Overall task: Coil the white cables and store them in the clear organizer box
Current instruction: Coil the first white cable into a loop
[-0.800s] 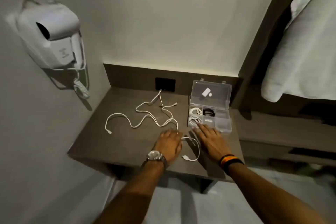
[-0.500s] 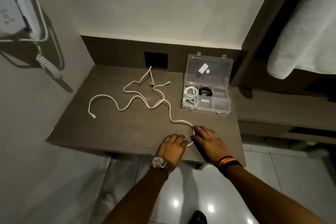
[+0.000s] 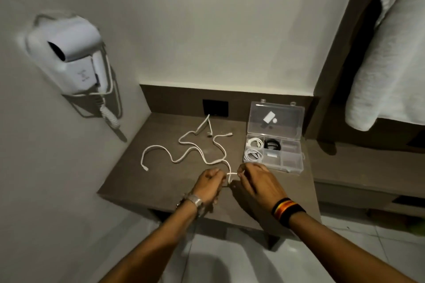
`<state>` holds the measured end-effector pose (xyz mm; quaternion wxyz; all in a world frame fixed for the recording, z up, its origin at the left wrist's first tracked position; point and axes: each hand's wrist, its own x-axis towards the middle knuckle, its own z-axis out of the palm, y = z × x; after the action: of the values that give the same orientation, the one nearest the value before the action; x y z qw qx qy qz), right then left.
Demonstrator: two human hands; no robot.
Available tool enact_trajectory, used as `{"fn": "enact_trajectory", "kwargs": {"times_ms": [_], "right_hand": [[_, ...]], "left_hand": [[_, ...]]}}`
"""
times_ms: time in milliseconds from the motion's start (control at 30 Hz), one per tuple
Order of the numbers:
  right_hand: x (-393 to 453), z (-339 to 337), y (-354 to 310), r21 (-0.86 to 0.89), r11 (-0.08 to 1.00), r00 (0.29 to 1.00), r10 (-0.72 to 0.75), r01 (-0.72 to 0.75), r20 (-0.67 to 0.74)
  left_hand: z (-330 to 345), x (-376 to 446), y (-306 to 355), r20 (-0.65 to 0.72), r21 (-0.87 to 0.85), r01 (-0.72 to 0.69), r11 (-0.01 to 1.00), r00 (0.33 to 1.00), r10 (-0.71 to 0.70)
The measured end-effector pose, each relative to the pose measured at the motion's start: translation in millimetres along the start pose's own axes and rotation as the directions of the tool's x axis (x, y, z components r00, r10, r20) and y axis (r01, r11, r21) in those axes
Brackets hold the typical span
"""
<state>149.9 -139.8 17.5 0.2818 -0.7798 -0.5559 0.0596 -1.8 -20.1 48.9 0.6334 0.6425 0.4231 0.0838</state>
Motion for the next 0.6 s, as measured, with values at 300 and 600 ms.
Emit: {"fn": "enact_trajectory", "kwargs": {"times_ms": [300,600], "right_hand": [[91.7,-0.9,-66.4,0.642,0.738,0.969,0.246,-0.208,0.031],[163.3,22.9,-137.3,0.584,0.784,0.975,0.211,-0.210,0.068]], "left_hand": [[-123.8,21.2,56.2,0.362,-0.703,0.128,0.700,0.911,0.198],[-191.7,61.6,109.4,0.351,-0.831,0.072,0.551,0.837,0.420]]}}
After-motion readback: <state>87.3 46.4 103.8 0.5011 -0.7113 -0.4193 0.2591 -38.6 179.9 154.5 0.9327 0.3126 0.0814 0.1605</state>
